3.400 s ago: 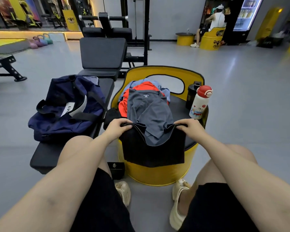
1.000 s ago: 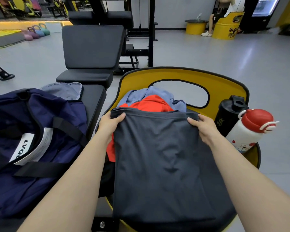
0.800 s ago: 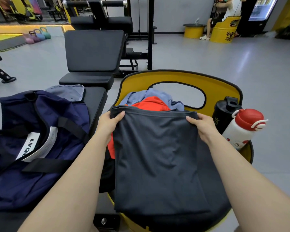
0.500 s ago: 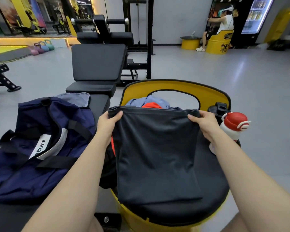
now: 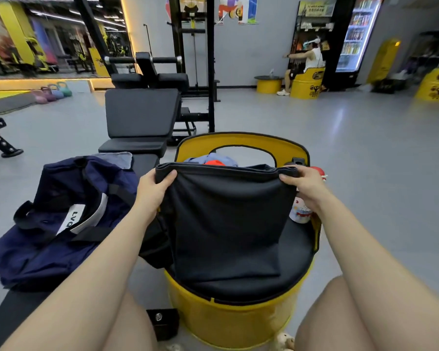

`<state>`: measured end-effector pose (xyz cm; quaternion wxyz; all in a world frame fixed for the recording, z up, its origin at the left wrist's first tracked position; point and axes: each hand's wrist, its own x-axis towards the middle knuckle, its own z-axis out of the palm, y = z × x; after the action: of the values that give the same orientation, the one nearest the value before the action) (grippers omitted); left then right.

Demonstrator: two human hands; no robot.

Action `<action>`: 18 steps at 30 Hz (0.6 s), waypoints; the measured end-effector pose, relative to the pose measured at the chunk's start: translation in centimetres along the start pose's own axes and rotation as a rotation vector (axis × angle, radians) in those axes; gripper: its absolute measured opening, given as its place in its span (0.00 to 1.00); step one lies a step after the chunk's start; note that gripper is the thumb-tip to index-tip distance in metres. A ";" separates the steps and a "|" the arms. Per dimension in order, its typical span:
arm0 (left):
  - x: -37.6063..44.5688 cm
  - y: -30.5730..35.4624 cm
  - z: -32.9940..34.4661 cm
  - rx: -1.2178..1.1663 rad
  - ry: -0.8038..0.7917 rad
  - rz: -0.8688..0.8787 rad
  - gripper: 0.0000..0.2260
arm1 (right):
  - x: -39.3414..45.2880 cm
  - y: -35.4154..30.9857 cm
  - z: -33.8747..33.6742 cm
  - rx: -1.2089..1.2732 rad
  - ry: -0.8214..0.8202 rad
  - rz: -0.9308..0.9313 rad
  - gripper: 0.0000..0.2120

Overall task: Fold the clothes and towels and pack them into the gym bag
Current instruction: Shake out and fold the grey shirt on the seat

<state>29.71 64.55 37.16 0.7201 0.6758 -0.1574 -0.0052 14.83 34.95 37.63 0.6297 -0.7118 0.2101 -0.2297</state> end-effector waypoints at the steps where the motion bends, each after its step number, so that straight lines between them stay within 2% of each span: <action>1: -0.6 0.4 -0.2 0.007 -0.009 0.016 0.04 | -0.7 -0.5 -0.4 -0.005 -0.013 -0.005 0.07; 6: -2.4 2.2 -1.6 0.096 -0.038 0.074 0.09 | -3.6 -3.1 -1.8 -0.038 -0.074 -0.004 0.11; 10: -2.9 3.2 -2.2 0.104 -0.075 0.065 0.06 | -4.8 -4.1 -2.4 -0.025 -0.120 0.012 0.09; 16: -2.4 2.2 -2.5 0.181 -0.121 0.019 0.07 | -3.8 -2.6 -1.5 -0.118 -0.106 0.083 0.11; 18: -1.6 1.0 -2.6 0.210 -0.117 -0.017 0.08 | -2.6 -1.3 -0.7 -0.171 -0.096 0.104 0.08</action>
<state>28.57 67.53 37.66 0.6347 0.7475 -0.1929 -0.0343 12.33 36.10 38.80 0.5871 -0.7612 0.2353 -0.1433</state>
